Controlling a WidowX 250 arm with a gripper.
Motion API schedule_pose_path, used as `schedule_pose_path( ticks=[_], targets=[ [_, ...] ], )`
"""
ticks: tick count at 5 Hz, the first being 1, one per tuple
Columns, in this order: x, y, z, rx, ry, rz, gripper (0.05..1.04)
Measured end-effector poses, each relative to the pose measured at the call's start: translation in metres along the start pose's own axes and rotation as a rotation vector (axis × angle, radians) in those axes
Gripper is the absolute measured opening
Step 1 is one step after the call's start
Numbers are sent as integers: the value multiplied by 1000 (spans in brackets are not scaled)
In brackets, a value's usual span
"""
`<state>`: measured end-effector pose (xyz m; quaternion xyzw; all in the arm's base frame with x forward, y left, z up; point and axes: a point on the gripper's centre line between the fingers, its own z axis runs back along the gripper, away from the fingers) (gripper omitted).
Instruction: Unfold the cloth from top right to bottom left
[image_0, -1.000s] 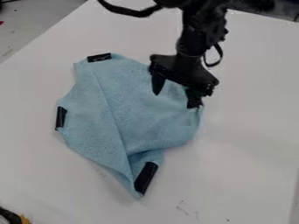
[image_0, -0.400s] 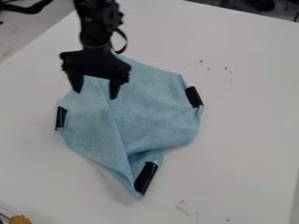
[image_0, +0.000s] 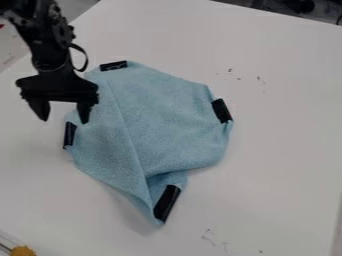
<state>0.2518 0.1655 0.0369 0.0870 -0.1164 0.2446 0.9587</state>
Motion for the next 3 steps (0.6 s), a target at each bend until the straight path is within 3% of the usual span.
schedule_pose_path(
  ticks=[3],
  targets=[
    [-9, 3, -19, -37, 40, -3, 1001]
  ],
)
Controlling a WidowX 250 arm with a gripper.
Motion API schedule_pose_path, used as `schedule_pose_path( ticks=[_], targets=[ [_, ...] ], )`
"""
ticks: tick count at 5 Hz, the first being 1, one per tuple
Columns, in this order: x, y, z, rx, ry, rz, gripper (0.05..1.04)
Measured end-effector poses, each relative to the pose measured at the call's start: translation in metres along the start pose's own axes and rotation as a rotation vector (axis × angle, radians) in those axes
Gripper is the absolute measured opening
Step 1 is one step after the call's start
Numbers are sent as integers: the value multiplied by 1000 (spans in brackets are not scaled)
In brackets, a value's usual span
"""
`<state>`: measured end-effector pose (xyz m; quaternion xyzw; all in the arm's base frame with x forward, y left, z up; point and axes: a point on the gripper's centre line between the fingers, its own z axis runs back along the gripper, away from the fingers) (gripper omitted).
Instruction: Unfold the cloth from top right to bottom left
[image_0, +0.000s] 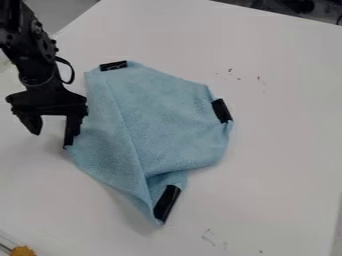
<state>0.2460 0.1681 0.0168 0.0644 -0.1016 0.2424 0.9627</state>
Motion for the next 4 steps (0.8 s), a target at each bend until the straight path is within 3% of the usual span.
schedule_pose_path(
  ticks=[1, 3, 4],
  targets=[
    [0, -8, -1, -2, 2, -15, 952],
    [2, -10, -9, -21, 21, -39, 377],
    [3, -10, -9, -24, 29, -51, 177]
  ],
)
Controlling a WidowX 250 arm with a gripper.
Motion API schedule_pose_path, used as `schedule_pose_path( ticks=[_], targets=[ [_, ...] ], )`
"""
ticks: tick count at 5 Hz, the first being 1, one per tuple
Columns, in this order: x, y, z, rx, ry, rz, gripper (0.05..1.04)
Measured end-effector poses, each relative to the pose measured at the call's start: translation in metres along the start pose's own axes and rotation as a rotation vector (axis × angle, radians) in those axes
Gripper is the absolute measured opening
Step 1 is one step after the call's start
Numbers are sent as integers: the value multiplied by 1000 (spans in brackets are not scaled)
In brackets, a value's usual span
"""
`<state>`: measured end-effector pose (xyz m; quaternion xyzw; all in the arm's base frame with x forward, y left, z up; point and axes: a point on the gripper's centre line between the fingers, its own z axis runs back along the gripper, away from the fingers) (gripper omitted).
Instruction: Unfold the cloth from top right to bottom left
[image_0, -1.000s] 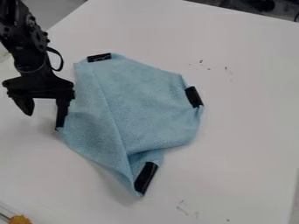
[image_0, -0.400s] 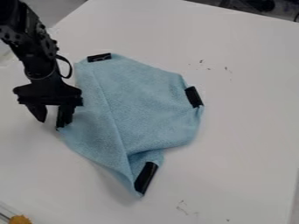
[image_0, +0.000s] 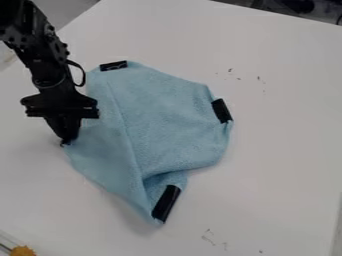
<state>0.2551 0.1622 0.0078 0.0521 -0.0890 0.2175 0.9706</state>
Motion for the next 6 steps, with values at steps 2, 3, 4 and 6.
schedule_pose_path(
  ticks=[2, 3, 4, 6],
  targets=[
    [0, 12, 27, 51, -40, 51, 67],
    [-8, 46, 28, 60, -43, 151, 67],
    [-16, 74, 22, 46, -48, 208, 67],
    [-36, 111, 3, 37, -3, 285, 93]
  ],
)
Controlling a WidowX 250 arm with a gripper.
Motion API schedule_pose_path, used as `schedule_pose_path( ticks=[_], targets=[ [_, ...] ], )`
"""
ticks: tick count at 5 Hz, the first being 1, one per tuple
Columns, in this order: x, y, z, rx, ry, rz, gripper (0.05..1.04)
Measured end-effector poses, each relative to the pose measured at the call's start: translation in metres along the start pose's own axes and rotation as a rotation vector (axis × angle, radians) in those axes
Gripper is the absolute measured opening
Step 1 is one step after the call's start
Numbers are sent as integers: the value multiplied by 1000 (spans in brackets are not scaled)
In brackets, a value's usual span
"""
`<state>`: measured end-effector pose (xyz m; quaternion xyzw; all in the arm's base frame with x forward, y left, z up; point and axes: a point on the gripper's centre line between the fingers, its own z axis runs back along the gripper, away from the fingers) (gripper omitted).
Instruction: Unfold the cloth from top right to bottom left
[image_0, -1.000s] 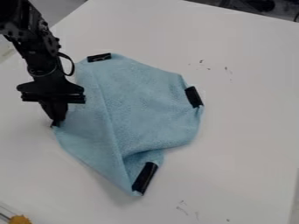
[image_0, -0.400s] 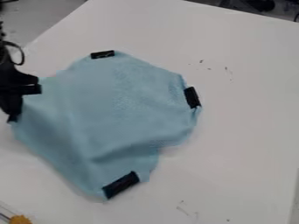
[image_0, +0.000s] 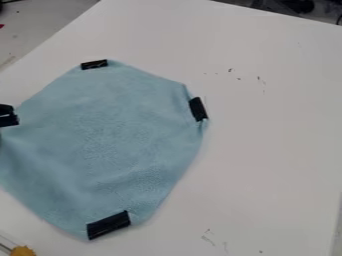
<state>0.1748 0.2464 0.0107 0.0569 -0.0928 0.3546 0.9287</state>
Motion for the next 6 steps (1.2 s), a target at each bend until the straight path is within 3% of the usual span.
schedule_pose_path(
  ticks=[1, 3, 4, 6],
  targets=[
    [-1, 3, -3, -13, -33, 2, 260],
    [4, -10, 5, 34, -39, -74, 833],
    [6, -13, 16, 47, -45, -93, 1008],
    [28, -39, 49, 62, -116, -244, 1001]
  ],
)
